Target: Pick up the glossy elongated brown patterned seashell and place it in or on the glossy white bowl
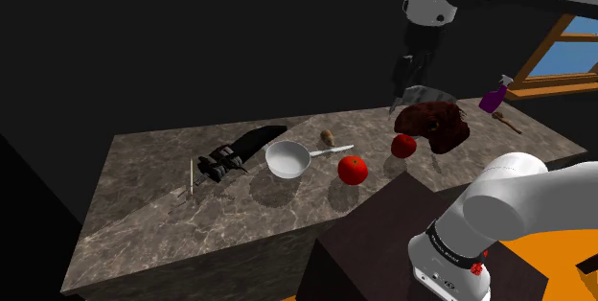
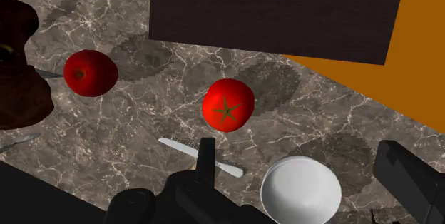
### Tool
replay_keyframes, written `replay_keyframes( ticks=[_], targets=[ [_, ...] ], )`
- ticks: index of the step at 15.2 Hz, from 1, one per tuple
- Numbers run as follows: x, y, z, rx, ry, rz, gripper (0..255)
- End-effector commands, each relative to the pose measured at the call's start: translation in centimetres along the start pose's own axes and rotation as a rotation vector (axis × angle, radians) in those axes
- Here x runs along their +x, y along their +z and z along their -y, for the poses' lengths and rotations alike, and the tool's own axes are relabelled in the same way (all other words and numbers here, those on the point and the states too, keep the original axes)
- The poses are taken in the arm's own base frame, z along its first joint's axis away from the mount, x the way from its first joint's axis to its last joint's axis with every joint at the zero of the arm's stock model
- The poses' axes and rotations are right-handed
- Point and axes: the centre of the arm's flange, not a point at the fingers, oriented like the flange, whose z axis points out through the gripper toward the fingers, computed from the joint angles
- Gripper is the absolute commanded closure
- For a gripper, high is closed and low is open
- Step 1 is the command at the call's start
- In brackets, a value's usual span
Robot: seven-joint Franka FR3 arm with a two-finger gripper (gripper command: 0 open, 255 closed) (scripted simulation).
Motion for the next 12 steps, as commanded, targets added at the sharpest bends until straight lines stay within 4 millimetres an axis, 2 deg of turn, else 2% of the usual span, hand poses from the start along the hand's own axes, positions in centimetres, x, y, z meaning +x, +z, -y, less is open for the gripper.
replay_keyframes(
  ticks=[1,12],
  targets=[
    [0.0,0.0,0.0,0.0,0.0,0.0,0],
    [9.0,10.6,-4.3,0.03,-0.02,-0.01,0]
  ],
)
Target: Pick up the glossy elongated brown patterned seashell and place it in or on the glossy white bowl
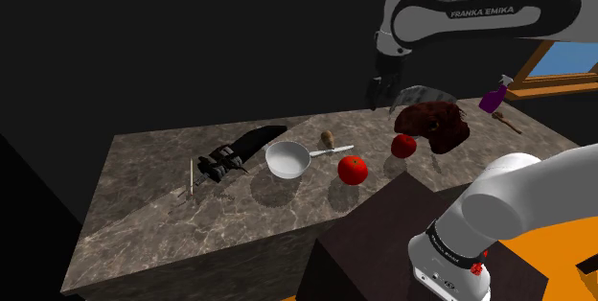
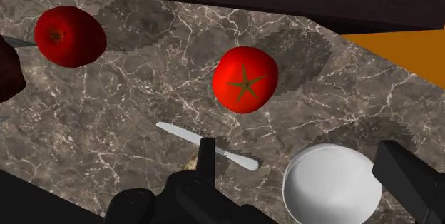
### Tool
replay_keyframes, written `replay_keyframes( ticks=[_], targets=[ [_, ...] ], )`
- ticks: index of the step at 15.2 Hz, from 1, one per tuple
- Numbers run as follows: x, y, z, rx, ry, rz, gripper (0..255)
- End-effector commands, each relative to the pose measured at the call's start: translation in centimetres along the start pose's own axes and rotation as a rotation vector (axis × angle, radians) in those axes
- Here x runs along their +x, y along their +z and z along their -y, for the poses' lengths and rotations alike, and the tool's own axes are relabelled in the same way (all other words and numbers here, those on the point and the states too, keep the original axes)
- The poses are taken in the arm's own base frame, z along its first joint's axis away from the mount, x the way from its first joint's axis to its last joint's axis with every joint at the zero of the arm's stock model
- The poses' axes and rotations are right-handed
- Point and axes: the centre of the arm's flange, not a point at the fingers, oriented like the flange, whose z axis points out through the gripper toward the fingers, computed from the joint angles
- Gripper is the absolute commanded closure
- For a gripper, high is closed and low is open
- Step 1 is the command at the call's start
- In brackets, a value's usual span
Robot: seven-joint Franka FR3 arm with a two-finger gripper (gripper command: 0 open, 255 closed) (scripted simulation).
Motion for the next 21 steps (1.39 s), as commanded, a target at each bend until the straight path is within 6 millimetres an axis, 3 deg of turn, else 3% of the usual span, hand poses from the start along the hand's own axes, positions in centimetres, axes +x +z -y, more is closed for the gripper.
replay_keyframes(
  ticks=[1,21],
  targets=[
    [1.8,2.0,-0.8,0.005,-0.004,-0.004,0],
    [18.4,21.3,-8.1,0.059,-0.041,-0.022,0]
  ],
)
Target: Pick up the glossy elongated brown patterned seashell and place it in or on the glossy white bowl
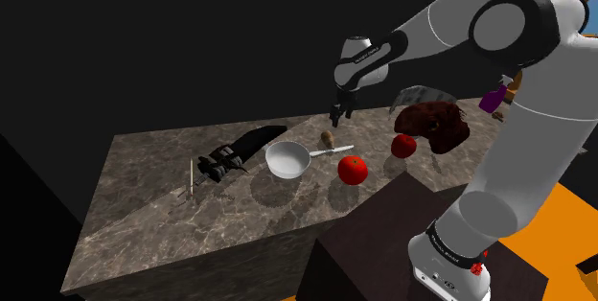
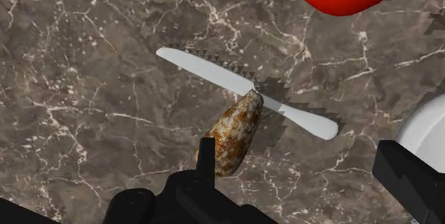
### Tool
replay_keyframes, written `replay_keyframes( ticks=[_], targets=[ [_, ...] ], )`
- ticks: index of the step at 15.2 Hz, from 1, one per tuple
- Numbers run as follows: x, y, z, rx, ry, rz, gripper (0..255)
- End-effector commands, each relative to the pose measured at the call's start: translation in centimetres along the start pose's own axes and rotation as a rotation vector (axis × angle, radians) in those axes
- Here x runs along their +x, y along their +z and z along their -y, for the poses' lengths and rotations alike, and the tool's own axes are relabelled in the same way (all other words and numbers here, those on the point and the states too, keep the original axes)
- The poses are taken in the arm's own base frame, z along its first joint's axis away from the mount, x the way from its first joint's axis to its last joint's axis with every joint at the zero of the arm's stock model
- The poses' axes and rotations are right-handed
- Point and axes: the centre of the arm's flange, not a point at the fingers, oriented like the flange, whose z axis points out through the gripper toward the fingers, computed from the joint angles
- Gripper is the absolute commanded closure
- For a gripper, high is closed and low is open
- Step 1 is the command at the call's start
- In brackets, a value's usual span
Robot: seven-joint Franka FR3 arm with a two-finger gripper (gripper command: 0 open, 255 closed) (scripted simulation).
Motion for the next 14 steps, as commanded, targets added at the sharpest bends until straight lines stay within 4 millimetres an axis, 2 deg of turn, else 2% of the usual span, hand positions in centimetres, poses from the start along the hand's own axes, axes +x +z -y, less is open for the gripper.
replay_keyframes(
  ticks=[1,10,14],
  targets=[
    [1.8,2.0,-0.8,0.005,-0.004,-0.002,0],
    [9.1,10.7,-4.3,0.03,-0.021,-0.01,0],
    [9.3,12.4,-4.2,0.03,-0.021,-0.01,0]
  ],
)
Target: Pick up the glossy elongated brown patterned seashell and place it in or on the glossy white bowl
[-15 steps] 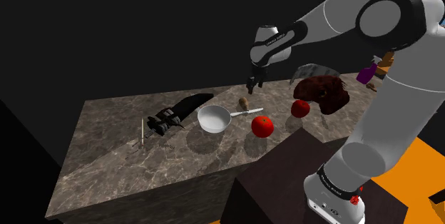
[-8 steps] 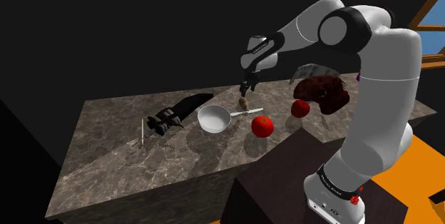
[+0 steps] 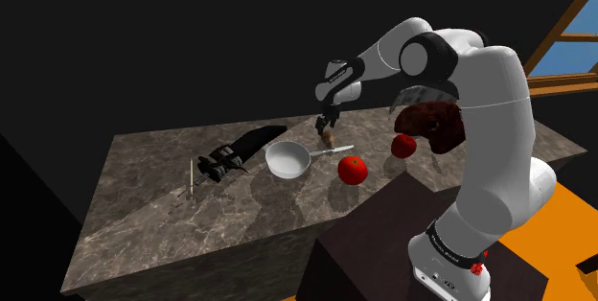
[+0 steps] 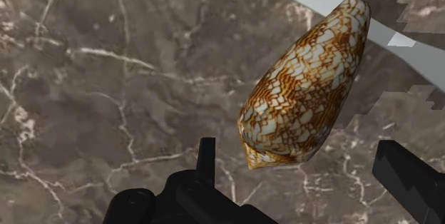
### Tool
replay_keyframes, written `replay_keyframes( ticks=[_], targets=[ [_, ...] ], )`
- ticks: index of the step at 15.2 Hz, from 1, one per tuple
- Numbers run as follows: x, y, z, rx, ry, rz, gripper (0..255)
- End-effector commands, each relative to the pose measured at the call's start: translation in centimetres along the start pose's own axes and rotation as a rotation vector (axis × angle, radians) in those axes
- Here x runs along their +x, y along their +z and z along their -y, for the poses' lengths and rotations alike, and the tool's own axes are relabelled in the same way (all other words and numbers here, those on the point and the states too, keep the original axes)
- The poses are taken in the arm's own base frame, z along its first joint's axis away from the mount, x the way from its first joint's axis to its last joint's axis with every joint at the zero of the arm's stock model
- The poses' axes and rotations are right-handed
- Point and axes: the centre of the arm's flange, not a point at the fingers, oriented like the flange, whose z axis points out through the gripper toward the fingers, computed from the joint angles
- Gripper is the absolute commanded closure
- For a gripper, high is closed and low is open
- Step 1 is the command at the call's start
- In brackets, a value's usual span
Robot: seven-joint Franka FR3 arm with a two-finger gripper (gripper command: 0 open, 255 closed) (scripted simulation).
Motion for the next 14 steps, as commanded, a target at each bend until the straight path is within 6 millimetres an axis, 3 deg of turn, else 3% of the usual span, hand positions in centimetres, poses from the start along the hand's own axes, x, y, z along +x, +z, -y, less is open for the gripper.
replay_keyframes(
  ticks=[1,4,12,13,14],
  targets=[
    [0.0,1.0,0.0,0.0,0.0,0.0,0],
    [0.1,2.9,0.0,0.0,0.0,0.0,0],
    [0.0,2.9,0.0,0.0,0.0,0.0,0],
    [0.0,2.9,0.0,0.0,0.0,0.0,255],
    [0.0,2.9,0.0,0.0,0.0,0.0,255]
  ],
)
